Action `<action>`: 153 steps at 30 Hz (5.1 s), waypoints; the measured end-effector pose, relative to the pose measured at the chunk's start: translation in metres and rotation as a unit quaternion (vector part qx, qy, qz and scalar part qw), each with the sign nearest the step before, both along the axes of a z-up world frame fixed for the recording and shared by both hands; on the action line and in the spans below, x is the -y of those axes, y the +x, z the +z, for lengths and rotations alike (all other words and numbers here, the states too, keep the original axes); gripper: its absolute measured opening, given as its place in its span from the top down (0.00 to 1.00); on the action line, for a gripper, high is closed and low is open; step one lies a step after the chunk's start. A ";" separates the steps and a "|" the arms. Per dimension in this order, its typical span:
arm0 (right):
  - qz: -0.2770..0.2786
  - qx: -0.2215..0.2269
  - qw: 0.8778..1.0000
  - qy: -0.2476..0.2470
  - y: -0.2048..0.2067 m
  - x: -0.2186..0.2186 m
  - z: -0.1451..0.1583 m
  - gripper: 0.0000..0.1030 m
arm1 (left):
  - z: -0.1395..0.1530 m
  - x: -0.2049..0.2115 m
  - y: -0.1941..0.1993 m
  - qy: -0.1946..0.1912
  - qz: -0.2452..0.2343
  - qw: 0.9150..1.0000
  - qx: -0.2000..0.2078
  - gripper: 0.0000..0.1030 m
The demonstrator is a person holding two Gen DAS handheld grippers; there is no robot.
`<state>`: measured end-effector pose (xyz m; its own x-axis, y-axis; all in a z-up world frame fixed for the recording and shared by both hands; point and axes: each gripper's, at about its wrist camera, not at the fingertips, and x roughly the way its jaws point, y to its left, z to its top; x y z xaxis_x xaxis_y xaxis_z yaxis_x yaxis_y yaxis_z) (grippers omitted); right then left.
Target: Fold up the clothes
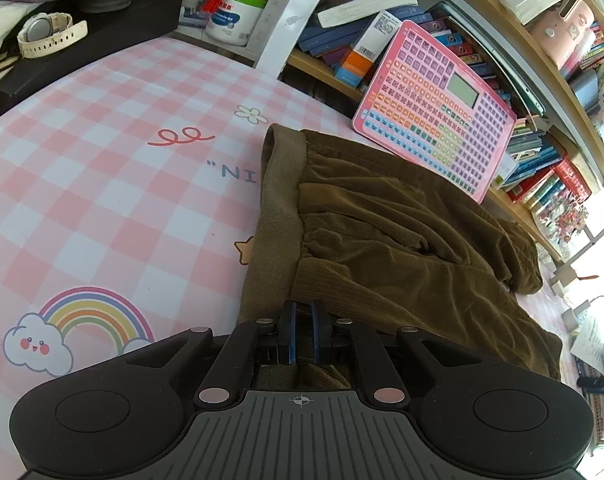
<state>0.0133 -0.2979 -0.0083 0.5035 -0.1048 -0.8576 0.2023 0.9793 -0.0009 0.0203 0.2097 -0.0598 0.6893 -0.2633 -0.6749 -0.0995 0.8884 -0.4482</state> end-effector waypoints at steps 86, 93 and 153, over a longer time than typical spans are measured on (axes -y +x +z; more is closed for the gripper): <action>0.107 0.117 0.987 -0.038 0.014 -0.019 0.009 0.51 | 0.024 0.056 -0.019 0.032 -0.003 0.999 0.034 0.83; 0.188 0.149 0.971 0.005 0.060 0.006 0.010 0.38 | 0.026 0.109 -0.028 0.047 0.038 0.998 0.020 0.82; 0.351 0.082 0.922 0.140 0.169 -0.036 -0.011 0.91 | 0.036 0.201 -0.049 0.085 0.109 0.988 -0.065 0.82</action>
<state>0.1820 -0.2616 -0.0191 0.4885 0.5094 -0.7084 -0.5060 0.8268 0.2456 -0.0290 0.0086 -0.0238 0.6212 0.0068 -0.7836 -0.3438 0.9009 -0.2648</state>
